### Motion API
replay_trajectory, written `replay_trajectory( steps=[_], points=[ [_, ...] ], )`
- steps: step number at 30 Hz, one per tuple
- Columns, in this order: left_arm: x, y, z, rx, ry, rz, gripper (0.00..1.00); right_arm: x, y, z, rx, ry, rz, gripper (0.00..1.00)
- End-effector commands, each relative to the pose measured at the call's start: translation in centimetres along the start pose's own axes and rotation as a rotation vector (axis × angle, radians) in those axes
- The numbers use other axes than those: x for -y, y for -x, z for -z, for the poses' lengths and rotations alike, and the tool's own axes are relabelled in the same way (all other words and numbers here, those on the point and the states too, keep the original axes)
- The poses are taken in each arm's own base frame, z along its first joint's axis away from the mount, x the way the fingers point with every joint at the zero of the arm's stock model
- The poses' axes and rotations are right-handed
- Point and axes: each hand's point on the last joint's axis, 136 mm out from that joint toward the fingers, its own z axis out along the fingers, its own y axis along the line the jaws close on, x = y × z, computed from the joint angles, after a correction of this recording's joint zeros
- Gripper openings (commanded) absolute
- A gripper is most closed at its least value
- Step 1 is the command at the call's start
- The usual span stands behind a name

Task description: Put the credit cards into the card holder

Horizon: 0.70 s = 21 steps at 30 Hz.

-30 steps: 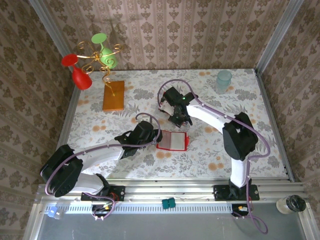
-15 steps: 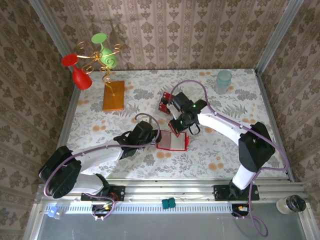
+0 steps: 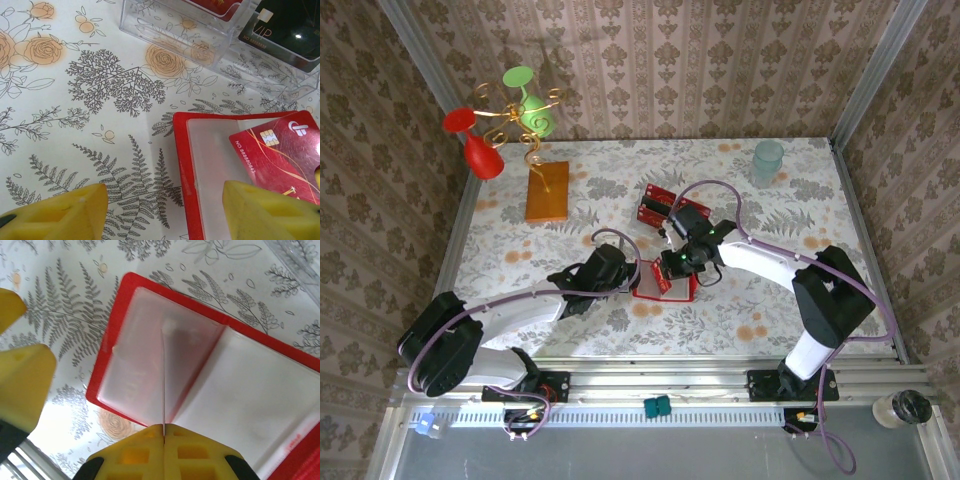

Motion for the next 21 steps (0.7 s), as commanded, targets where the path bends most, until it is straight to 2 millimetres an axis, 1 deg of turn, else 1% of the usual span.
replay_trajectory(
  steps=[1,9,16,21],
  points=[
    [-0.9,-0.9,-0.2,-0.022,0.038,-0.046,0.63,-0.5,0.5,-0.2,0.009,0.048,-0.031,0.0],
    [-0.8,-1.2,-0.4,-0.032,0.043,-0.074,0.63,0.6,0.4,-1.6,-0.024,0.044,-0.054,0.0],
    [-0.8,-1.8,-0.9,-0.054,0.052,-0.098,0.63,0.6,0.1,-2.7,-0.051,0.064,-0.064,0.0],
    [-0.6,-2.1,-1.4,-0.068,0.053,-0.112,0.63,0.7,-0.2,-3.1,-0.062,0.069,-0.065,0.0]
  ],
)
